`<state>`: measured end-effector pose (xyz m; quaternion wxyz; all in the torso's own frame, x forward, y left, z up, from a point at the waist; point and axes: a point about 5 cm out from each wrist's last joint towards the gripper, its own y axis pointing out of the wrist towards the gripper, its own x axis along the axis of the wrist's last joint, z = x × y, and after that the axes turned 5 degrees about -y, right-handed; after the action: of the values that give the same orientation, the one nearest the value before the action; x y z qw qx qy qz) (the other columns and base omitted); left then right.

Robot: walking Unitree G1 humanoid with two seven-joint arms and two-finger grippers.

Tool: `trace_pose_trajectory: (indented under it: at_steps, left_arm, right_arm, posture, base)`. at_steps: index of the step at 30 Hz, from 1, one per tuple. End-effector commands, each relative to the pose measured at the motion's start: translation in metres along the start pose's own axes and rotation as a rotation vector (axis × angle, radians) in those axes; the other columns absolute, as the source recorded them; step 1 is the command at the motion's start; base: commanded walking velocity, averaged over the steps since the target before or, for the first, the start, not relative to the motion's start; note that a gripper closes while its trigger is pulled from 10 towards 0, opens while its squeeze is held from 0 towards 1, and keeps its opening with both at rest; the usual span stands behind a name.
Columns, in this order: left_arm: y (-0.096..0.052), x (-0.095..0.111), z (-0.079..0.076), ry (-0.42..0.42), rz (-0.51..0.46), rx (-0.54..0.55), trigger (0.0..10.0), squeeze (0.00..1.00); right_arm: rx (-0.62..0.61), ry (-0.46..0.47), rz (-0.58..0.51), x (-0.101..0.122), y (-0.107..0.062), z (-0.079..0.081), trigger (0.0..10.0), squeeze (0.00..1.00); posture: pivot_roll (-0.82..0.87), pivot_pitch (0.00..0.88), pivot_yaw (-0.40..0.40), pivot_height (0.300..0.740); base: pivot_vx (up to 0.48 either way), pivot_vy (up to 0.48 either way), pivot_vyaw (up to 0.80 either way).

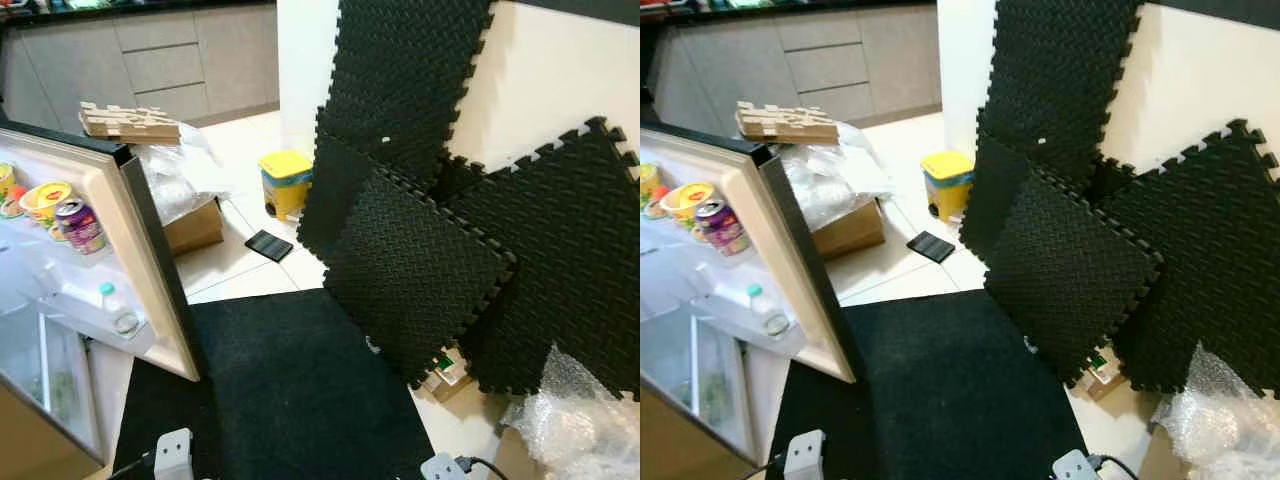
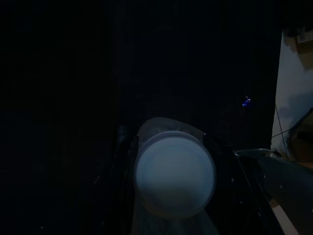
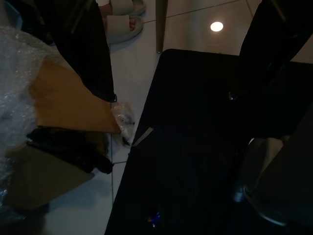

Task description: Restocking fridge

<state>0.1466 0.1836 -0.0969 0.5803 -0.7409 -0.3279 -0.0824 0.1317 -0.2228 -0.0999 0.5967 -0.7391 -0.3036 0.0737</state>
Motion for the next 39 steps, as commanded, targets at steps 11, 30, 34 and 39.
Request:
trace_pose_trajectory:
  at_steps: [11,30,34,39]
  left_arm:
    - [-0.003,-0.013,0.003,0.001,0.052,0.016,10.0,0.0]
    - [-0.007,-0.022,0.011,0.041,0.084,0.061,10.0,0.0]
    - [-0.008,-0.026,0.013,0.041,0.098,0.066,10.0,0.0]
    - [-0.008,-0.02,0.014,0.031,0.077,0.059,10.0,0.0]
  right_arm:
    - [0.001,-0.028,-0.013,0.002,0.0,-0.008,10.0,0.0]
    - [0.009,-0.021,0.012,-0.011,-0.002,-0.007,10.0,0.0]
    - [0.019,-0.018,0.009,-0.01,-0.002,-0.004,10.0,0.0]
    - [0.016,-0.036,-0.009,-0.002,-0.001,-0.005,10.0,0.0]
  posture:
    - [-0.06,0.0,-0.008,0.74]
    - [-0.06,0.0,-0.006,0.74]
    - [-0.05,0.0,-0.012,0.74]
    - [-0.05,0.0,-0.016,0.74]
  base:
    - [0.0,0.0,0.58]
    - [0.0,0.0,0.79]
    - [0.0,0.0,0.79]
    - [0.0,0.0,0.79]
